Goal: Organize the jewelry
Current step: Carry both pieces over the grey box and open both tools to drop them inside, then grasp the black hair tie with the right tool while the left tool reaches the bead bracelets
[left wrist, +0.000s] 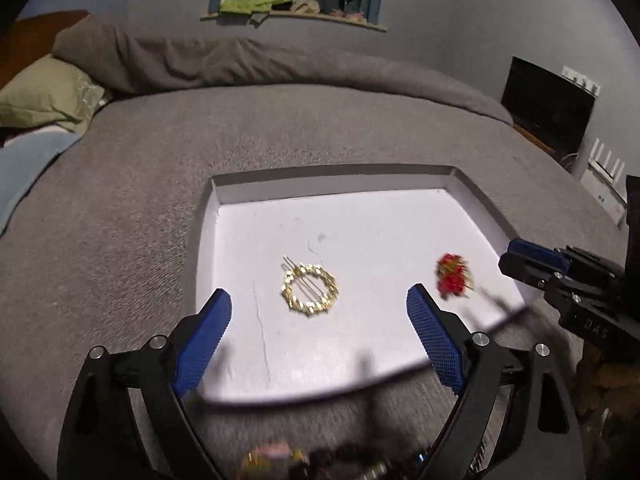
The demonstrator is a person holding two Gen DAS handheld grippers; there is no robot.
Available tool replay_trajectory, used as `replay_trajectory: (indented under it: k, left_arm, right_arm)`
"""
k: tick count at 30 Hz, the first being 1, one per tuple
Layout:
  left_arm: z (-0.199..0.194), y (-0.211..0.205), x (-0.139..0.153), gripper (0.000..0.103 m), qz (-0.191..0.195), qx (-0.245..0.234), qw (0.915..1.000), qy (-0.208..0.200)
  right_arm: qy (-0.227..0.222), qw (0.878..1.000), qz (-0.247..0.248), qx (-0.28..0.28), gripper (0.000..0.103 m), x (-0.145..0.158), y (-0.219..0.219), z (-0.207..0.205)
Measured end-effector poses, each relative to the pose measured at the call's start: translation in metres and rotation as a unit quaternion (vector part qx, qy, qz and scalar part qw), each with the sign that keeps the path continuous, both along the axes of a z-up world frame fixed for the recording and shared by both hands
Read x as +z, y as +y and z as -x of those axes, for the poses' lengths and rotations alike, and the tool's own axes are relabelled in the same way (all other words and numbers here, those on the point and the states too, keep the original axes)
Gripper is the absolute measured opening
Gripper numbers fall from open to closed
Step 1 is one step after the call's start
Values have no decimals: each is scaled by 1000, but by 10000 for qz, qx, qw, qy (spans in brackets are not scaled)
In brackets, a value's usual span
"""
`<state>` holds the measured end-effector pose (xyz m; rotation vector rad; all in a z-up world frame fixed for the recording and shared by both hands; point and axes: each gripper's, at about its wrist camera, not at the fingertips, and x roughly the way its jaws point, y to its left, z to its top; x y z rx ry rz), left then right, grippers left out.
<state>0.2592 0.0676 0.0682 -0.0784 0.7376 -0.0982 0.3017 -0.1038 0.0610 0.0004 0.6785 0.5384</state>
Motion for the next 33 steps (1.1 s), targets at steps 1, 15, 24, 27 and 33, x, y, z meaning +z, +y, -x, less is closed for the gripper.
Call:
replay_trajectory:
  k: [1,15,24,27,33]
  left_arm:
    - [8,-2,3,91,3,-9,10000,-78]
    - [117,-14,-1,94,-71,191,9977,-646]
    - [156,-30,-29,94,-316,12,9959,-852]
    - [156,-30,-38,94,-288,38,9960,-848]
    - [160,-30,-41,94,-254,-8,9959,-870]
  right_arm:
    - [-39,10000,-8,6,35,2,-1,6]
    - [-155,9998,-63,134,48,-8,-10,94]
    - [161,9995,65,282,55,-41,-9,135]
    - [33,9992,188,362,57,-45,-5,146]
    - [28,9990,278,338,57,-49,-3,149]
